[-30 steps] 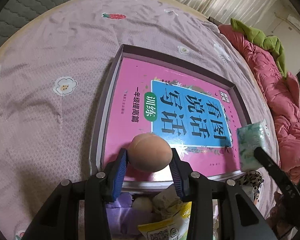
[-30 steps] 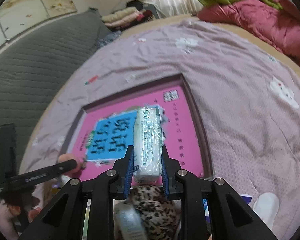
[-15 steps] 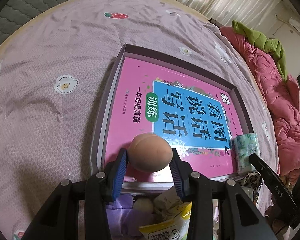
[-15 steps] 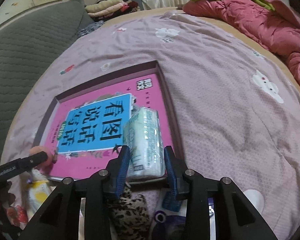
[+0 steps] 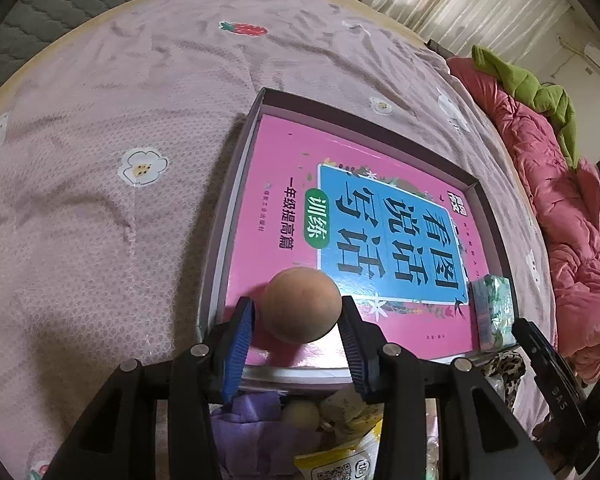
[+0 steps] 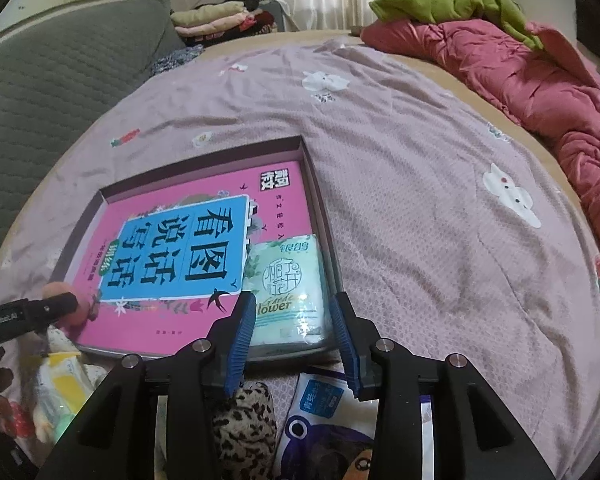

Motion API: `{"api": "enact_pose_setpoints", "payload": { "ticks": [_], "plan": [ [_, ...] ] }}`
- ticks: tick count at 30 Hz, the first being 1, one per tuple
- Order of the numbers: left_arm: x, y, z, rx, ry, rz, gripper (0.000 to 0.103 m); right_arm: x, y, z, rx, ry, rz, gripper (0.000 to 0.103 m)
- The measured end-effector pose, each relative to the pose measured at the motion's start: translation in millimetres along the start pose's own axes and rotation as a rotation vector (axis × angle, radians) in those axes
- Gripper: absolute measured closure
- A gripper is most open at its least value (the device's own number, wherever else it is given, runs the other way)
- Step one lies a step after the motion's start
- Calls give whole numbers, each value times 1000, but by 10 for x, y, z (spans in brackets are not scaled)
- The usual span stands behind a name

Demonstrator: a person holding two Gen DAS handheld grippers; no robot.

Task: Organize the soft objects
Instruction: 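Open the left tool over the book while the right tool releases the tissue pack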

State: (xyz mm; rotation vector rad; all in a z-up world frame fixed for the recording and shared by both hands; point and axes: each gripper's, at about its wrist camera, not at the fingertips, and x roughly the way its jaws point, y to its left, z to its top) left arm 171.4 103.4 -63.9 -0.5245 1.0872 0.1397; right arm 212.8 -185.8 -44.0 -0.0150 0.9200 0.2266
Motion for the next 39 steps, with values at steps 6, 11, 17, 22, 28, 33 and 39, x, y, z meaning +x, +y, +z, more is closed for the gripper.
{"api": "enact_pose_setpoints", "payload": {
  "ticks": [6, 11, 17, 22, 28, 33, 39],
  "plan": [
    [-8, -16, 0, 5, 4, 9, 58, -138, -79, 20, 34, -22, 10, 56],
    [-9, -50, -10, 19, 4, 30, 56, -225, -100, 16, 44, -32, 11, 55],
    [-8, -61, -20, 34, 5, 39, 56, -272, -109, 3, 46, -35, 15, 55],
    [-8, -61, -20, 33, 8, 37, 56, -303, -118, -10, 47, -37, 11, 55],
    [-66, -64, -38, 32, -6, 29, 55, -351, -105, -27, 37, -45, 9, 53],
    [-169, -54, -41, 29, -29, 31, 47, -400, -103, -27, 34, -53, 12, 50],
    [-318, -29, -25, 19, -62, 13, 46, -458, -86, -42, 27, -59, 18, 48]
  ]
}}
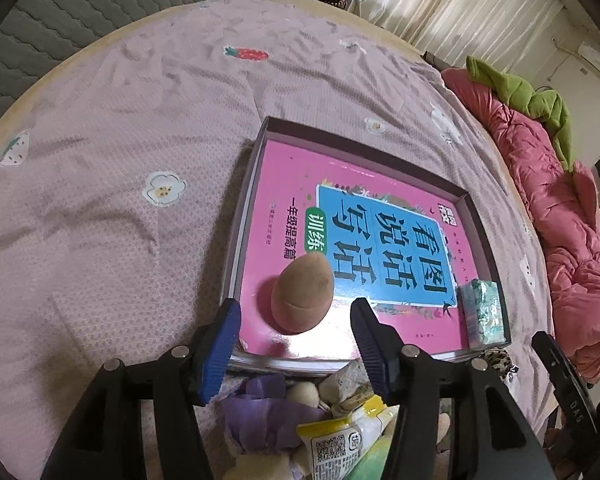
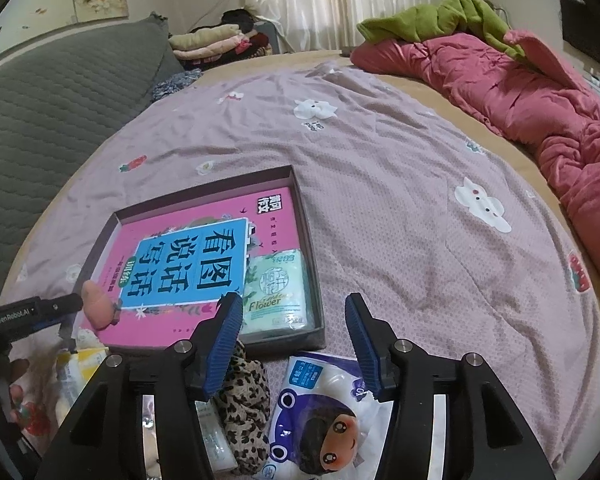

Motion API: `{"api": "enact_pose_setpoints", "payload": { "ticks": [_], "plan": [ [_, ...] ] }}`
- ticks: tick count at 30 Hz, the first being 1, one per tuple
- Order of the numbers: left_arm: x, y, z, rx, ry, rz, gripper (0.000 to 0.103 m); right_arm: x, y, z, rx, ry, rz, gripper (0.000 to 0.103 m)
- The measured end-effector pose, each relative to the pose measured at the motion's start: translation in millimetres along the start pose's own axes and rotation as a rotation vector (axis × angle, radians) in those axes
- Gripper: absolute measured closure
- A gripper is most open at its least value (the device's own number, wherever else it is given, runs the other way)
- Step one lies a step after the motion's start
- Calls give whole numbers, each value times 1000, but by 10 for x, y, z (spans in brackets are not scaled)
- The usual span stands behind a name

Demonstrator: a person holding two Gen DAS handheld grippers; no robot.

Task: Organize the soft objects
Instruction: 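Open the left tool over the book while the right tool releases the tissue pack, then withdraw both open tools from the box back toward the pile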

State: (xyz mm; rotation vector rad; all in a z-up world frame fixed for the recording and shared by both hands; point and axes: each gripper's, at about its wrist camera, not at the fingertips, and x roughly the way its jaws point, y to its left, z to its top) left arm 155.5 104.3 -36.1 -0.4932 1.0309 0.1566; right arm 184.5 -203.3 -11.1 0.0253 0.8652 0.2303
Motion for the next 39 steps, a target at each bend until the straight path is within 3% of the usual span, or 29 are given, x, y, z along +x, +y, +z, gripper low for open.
{"api": "enact_pose_setpoints", "payload": {
  "ticks": [13, 39],
  "plan": [
    [-290, 4, -69, 2, -39, -34, 46, -162, 10, -22, -17, -23, 0, 47],
    [-695, 134, -253, 3, -77, -29, 45, -537, 106, -52, -54, -80, 21, 47]
  ]
}}
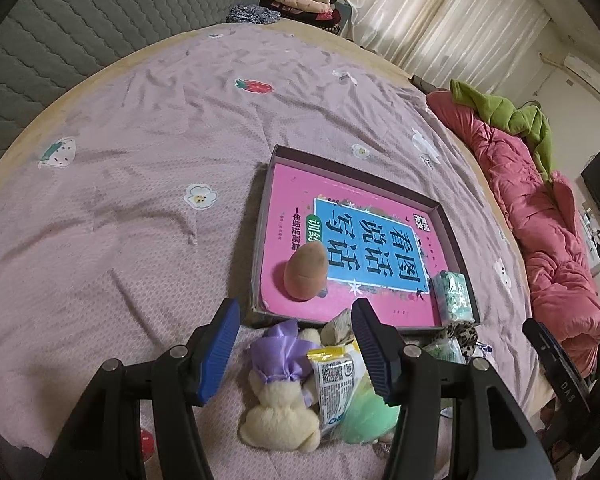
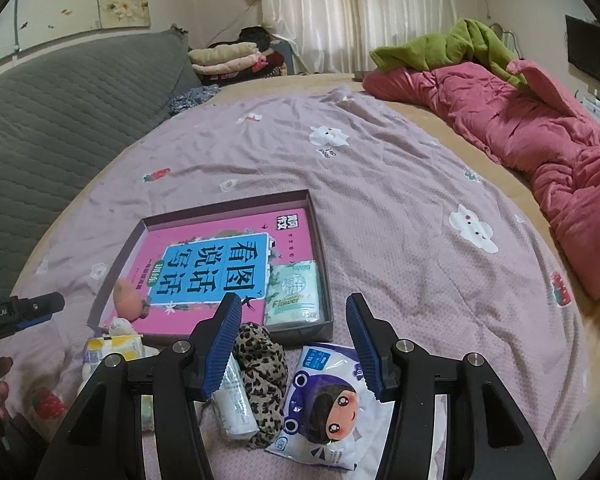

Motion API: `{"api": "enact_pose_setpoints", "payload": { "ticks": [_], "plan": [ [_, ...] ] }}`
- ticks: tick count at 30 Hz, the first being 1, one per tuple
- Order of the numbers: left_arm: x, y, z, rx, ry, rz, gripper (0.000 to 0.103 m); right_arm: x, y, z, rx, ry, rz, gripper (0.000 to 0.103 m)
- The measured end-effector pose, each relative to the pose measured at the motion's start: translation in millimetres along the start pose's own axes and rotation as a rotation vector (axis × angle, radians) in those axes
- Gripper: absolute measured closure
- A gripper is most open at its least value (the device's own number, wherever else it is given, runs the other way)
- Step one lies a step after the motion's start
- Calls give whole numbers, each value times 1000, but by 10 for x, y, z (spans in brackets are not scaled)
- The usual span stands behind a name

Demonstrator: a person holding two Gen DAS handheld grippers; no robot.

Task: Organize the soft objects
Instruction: 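Withdraw both open tools from the box back toward the pile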

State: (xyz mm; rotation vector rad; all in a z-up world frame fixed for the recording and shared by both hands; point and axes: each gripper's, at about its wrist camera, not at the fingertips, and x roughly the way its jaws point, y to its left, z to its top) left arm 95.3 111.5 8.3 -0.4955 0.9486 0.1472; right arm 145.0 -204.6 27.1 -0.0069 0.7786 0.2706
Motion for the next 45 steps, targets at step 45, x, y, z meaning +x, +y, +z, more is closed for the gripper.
{"api": "enact_pose_setpoints", "payload": {
  "ticks": [45],
  "plan": [
    [-146, 28, -523, 77, 77, 8, 45, -426, 522, -396, -132, -23, 188, 32]
  ]
}}
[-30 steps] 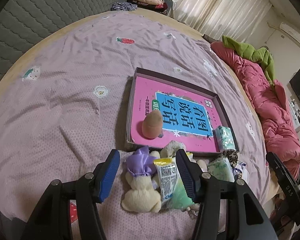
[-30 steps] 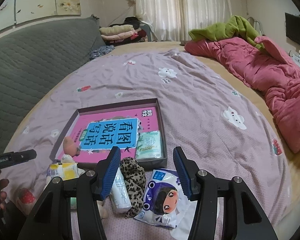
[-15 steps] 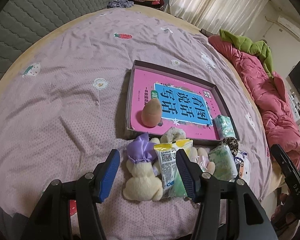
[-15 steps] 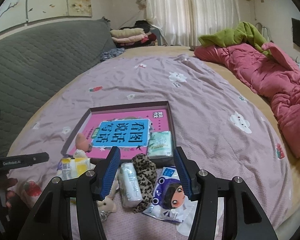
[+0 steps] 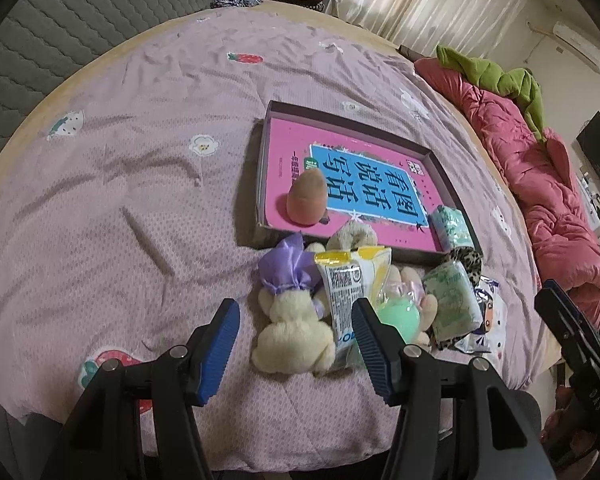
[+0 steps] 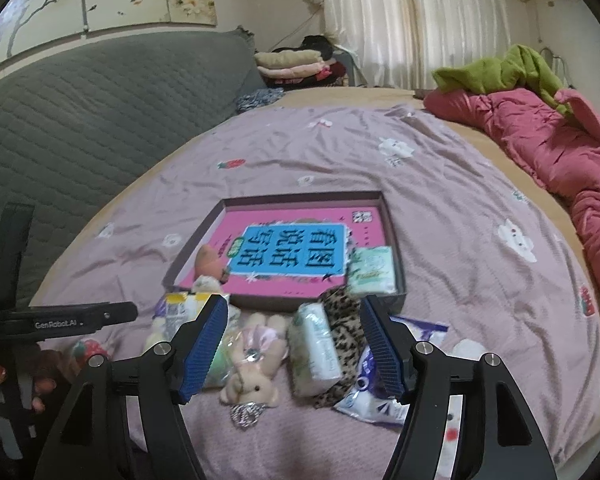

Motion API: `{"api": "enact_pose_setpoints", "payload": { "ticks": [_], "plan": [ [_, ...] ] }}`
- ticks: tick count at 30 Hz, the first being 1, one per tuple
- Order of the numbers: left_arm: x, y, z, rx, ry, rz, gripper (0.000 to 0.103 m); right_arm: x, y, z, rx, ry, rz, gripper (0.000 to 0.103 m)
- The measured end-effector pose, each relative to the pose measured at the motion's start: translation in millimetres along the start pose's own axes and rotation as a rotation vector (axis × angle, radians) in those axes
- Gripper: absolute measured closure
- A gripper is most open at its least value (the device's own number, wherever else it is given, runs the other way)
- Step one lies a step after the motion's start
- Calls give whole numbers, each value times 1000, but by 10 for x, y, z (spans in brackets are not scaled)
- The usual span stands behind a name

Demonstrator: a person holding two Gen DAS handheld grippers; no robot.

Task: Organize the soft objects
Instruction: 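Withdraw both open tools from the box back toward the pile, then move the left tool to the cream bunny while the right tool approaches the bagged green sponge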

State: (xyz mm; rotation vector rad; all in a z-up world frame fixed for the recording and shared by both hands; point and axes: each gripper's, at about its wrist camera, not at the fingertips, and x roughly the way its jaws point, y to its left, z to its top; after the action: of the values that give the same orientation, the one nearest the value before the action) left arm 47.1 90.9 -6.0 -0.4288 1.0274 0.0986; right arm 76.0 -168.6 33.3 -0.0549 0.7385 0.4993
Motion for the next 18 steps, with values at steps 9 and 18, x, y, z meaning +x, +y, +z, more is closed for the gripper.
{"api": "enact_pose_setpoints", "payload": {
  "ticks": [9, 18],
  "plan": [
    [13, 4, -109, 14, 22, -4, 45, 79, 303, -170, -75, 42, 70, 32],
    [69, -19, -217, 34, 58, -7, 45, 139, 437, -285, -113, 78, 100, 31]
  ]
}}
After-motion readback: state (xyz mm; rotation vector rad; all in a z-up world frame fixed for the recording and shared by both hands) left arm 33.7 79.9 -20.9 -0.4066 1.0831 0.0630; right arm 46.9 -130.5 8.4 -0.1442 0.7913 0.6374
